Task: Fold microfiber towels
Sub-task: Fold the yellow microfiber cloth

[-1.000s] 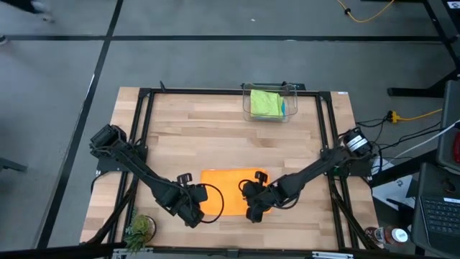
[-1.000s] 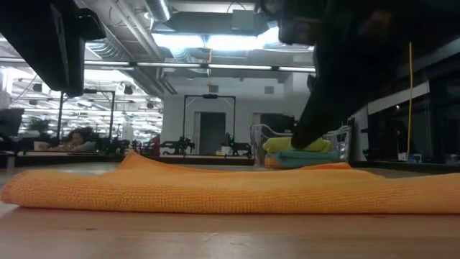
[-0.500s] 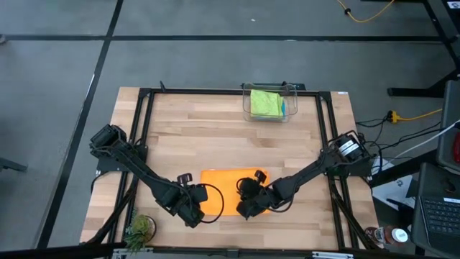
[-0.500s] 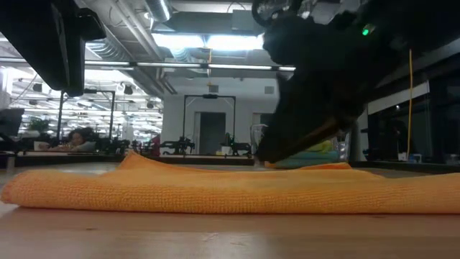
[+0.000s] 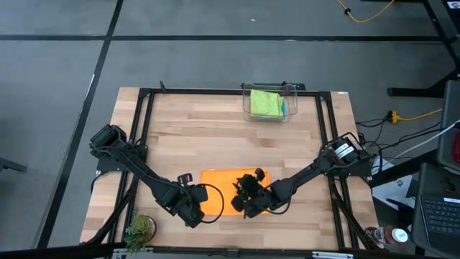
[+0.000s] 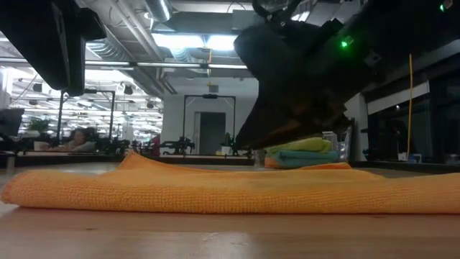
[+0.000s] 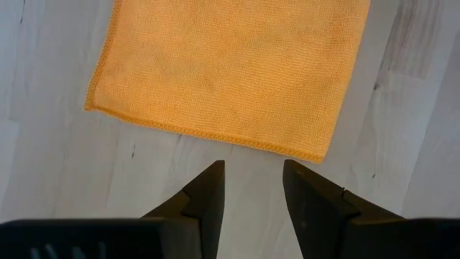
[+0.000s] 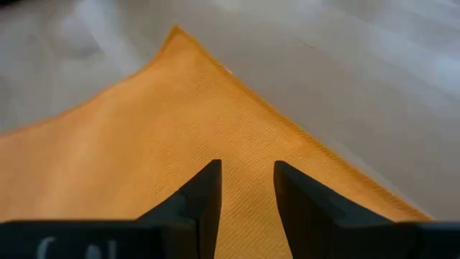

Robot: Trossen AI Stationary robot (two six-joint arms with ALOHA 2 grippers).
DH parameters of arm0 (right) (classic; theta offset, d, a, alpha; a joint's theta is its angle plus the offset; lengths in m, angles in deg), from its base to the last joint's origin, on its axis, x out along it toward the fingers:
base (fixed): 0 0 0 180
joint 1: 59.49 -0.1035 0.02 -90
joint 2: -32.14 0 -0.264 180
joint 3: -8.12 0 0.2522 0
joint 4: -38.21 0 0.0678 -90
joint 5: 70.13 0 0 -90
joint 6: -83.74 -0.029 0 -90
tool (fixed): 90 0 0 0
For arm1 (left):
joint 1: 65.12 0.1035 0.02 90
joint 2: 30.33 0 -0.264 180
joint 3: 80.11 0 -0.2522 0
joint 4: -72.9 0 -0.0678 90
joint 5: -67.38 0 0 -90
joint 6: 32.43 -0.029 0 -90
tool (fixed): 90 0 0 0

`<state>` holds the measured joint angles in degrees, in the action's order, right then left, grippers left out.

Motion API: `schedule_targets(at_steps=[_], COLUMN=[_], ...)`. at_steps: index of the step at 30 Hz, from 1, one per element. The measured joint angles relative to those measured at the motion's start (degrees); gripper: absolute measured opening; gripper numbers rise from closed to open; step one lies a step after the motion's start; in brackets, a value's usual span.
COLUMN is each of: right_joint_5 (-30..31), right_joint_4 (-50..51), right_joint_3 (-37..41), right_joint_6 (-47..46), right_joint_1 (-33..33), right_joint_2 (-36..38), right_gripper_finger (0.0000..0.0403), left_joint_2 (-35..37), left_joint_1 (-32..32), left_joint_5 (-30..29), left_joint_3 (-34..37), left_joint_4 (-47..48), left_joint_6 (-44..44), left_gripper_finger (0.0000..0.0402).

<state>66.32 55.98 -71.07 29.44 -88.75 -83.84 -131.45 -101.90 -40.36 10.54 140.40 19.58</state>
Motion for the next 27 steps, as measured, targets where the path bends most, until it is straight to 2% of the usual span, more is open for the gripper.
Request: schedule_targets(at_steps=[6, 15, 20, 27], right_joint_5=[0.0, 1.5, -1.3, -17.7], right_joint_4=[-0.8, -5.0, -8.6, -16.4], right_joint_3=[0.0, -0.2, -0.2, -0.3], right_joint_6=[-3.7, -1.2, 14.9, 42.4], right_joint_1=[0.0, 0.9, 3.2, 12.4], right_joint_2=[-4.0, -7.9, -7.9, -7.8], right_gripper_finger=[0.0129, 0.0129, 0.0129, 0.0129], left_joint_2=[0.0, 0.0, 0.0, 0.0], left_joint_1=[0.0, 0.0, 0.0, 0.0], left_joint_5=[0.0, 0.0, 0.0, 0.0], left_joint_3=[0.0, 0.0, 0.0, 0.0], left_joint_4=[-0.1, -0.5, -0.5, -0.5], left_joint_6=[0.0, 0.0, 0.0, 0.0], left_gripper_finger=[0.0133, 0.0133, 0.0133, 0.0133])
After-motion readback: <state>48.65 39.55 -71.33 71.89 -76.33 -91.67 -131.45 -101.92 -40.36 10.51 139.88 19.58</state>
